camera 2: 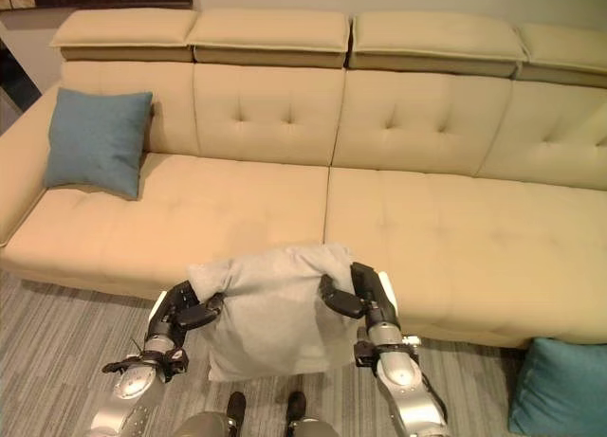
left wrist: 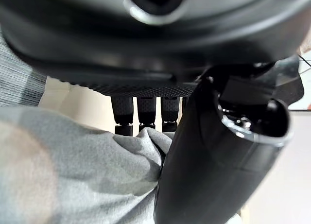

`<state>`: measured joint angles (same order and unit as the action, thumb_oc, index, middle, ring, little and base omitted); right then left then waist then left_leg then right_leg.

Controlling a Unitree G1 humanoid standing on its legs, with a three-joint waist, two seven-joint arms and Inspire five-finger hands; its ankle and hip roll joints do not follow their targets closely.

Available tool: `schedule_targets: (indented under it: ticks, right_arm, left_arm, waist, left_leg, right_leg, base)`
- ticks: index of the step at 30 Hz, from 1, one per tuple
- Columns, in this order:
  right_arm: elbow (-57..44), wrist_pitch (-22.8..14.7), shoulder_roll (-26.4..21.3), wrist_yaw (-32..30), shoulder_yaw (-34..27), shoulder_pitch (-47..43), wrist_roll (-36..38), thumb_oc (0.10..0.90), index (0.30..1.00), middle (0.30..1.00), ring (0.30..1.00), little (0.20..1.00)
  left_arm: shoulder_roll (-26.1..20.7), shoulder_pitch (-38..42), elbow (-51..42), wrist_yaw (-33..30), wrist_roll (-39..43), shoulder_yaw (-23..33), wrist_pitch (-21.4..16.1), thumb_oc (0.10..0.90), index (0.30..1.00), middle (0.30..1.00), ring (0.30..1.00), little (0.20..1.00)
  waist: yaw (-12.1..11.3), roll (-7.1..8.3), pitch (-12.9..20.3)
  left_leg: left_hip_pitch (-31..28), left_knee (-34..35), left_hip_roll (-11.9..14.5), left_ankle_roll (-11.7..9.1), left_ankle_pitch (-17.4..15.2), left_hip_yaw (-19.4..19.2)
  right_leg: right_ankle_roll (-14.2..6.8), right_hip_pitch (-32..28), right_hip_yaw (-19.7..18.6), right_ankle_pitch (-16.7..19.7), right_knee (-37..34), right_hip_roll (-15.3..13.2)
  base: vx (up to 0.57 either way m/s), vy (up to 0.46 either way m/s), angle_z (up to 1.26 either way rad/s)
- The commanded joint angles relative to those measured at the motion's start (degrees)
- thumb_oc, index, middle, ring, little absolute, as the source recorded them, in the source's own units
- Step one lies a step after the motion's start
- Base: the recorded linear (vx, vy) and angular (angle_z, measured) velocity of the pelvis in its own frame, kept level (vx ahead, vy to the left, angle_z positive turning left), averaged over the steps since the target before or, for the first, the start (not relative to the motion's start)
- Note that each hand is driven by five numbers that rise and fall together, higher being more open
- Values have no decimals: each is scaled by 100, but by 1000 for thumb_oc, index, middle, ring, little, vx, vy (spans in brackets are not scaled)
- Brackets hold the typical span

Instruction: Pick up all the scattered cushions and arrange them neatly on the sofa.

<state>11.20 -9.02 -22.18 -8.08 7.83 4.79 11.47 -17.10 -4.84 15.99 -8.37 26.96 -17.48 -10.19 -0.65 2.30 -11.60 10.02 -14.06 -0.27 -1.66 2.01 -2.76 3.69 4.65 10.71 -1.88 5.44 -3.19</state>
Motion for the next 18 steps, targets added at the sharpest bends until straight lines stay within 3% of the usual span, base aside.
schedule_targets:
  ticks: [1, 4, 9, 11, 15, 18]
  right_arm:
    - [-843, -761, 47, -96, -222, -326, 149, 400, 300, 300, 300, 300]
    - [-807, -745, 70, -142, -178, -379, 139, 400, 300, 300, 300, 300]
    - [-823, -719, 118, -120, -77, -435, 89, 400, 300, 300, 300, 300]
    - [-844, -681, 223, -36, -9, -494, -45, 400, 300, 300, 300, 300]
    - [-857, -672, 334, 28, 125, -689, -58, 400, 300, 300, 300, 300]
    - [-870, -682, 383, 75, 171, -680, -50, 400, 300, 300, 300, 300]
  left_arm:
    - [75, 428, -637, 331, -65, -17, -502, 400, 300, 300, 300, 300]
    - [49, 441, -690, 303, -141, -15, -475, 400, 300, 300, 300, 300]
    - [43, 346, -759, 298, -137, 42, -479, 400, 300, 300, 300, 300]
    - [-30, 273, -825, 323, -111, 134, -469, 400, 300, 300, 300, 300]
    - [-133, 303, -878, 271, -107, 212, -490, 400, 300, 300, 300, 300]
    - [-154, 303, -878, 264, -111, 269, -519, 400, 300, 300, 300, 300]
  waist:
    - [80, 140, 484]
    - [-17, 110, 478]
    - [-108, 69, 576]
    - [-197, 11, 659]
    - [-191, -66, 404]
    - [-209, -120, 348]
  left_leg:
    - [67, 498, 34, -83, -180, 66]
    - [243, 827, -102, -116, 147, 173]
    - [69, 933, -218, -29, 85, 414]
    - [-334, 1092, -241, 195, -72, 226]
    - [-544, 1046, -161, 393, -211, -12]
    - [-617, 1024, -122, 423, -322, -103]
  right_leg:
    - [-730, -739, -303, 81, -568, 29]
    - [-729, -885, -444, 23, -623, 144]
    - [-778, -1032, -726, -121, -556, 159]
    - [-958, -913, -866, -240, 147, -24]
    - [-1312, -101, -920, 285, 1572, -180]
    - [-1317, 163, -688, 273, 1748, -345]
  base:
    - [89, 5, -5]
    - [116, 19, -4]
    - [203, 98, -74]
    - [322, 293, -78]
    - [32, 118, -67]
    - [53, 19, -24]
